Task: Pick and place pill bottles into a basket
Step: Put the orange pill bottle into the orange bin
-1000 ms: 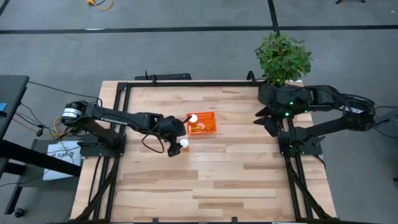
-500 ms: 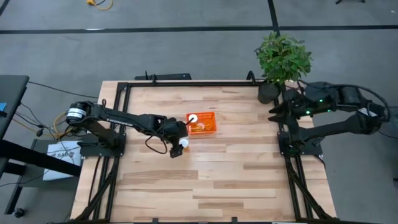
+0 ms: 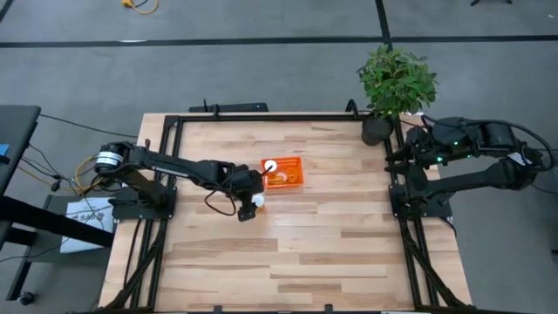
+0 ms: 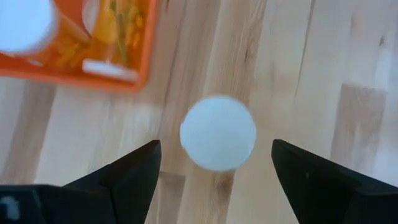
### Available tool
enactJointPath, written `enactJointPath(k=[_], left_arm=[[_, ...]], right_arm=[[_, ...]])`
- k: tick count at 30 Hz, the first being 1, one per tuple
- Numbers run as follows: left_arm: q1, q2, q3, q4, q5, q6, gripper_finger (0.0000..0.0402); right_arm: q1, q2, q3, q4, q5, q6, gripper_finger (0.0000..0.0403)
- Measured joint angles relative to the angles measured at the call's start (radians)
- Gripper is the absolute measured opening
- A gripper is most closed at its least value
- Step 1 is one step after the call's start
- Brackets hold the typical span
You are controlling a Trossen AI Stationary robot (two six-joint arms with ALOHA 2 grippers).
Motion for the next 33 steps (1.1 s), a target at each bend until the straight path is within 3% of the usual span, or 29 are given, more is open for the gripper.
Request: enactJointPath(k=[33], left_arm=[[-0.005, 0.048, 0.000, 0.023, 0.055, 0.165, 0.0296]], right_arm=[[0.000, -0.001, 0.000, -0.016, -0.001, 0.028, 0.0178]])
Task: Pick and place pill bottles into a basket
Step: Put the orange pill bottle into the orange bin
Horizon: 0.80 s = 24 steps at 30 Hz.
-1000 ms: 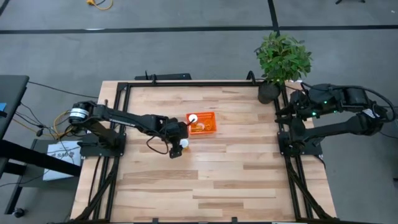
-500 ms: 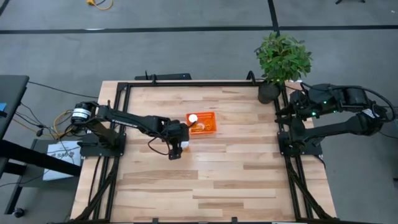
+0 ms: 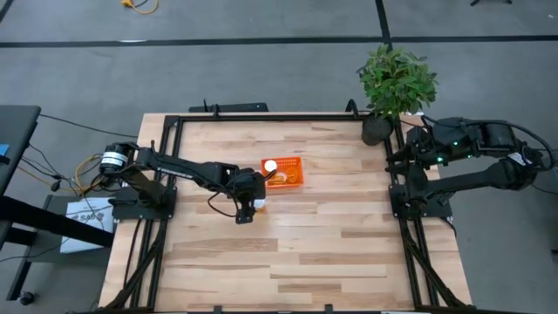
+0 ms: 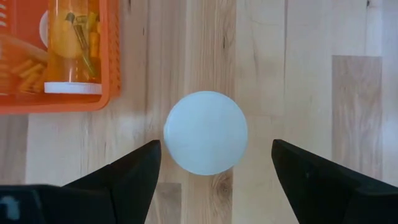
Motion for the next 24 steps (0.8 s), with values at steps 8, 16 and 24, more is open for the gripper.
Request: enactJointPath(k=[8, 16, 24], left_arm=[[0.003, 0.000, 0.000, 0.000, -0.004, 0.018, 0.0296], [0.007, 0.000, 0.000, 0.004, -0.027, 0.039, 0.0296], [0.010, 0.020, 0.000, 0.019, -0.032, 0.066, 0.0296]], right_arm=[[0.000, 0.000, 0.000, 0.000, 0.000, 0.000, 0.0176], [0.000, 0.000, 0.000, 0.000, 0.000, 0.000, 0.0177], [0.000, 0.000, 0.000, 0.000, 0.000, 0.000, 0.0178]])
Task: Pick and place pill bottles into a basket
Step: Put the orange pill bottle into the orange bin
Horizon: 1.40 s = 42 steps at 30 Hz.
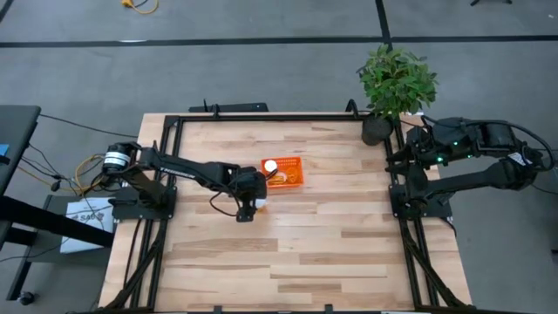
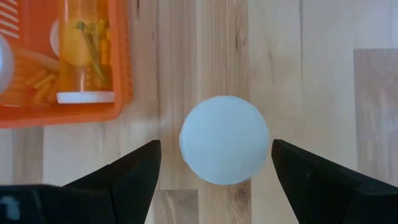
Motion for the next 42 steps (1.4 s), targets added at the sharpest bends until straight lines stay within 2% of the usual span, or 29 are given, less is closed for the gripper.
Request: enactJointPath(k=[9, 16, 42], left_arm=[[0.000, 0.050, 0.001, 0.003, 0.000, 0.000, 0.0296], [0.000, 0.065, 0.001, 0.068, 0.000, -0.001, 0.0296], [0.000, 0.066, 0.000, 0.068, -0.019, -0.047, 0.0293]], right_arm=[[0.000, 0.000, 0.000, -0.001, 0.000, 0.000, 0.0176], [0.000, 0.000, 0.000, -0.006, 0.000, 0.000, 0.0178], [0.000, 0.000, 0.000, -0.023, 0.000, 0.009, 0.0176]])
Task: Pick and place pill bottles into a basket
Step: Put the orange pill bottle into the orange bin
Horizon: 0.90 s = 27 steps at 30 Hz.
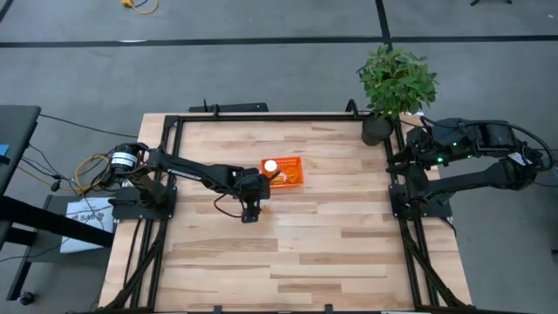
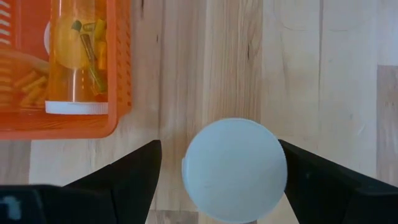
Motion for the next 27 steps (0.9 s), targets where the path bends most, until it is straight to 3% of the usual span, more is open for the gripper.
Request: enactJointPath(k=[27], left_arm=[[-0.006, -0.001, 0.002, -0.006, 0.018, -0.046, 0.0212]], right_arm=[[0.000, 0.000, 0.000, 0.000, 0.000, -0.002, 0.0177]])
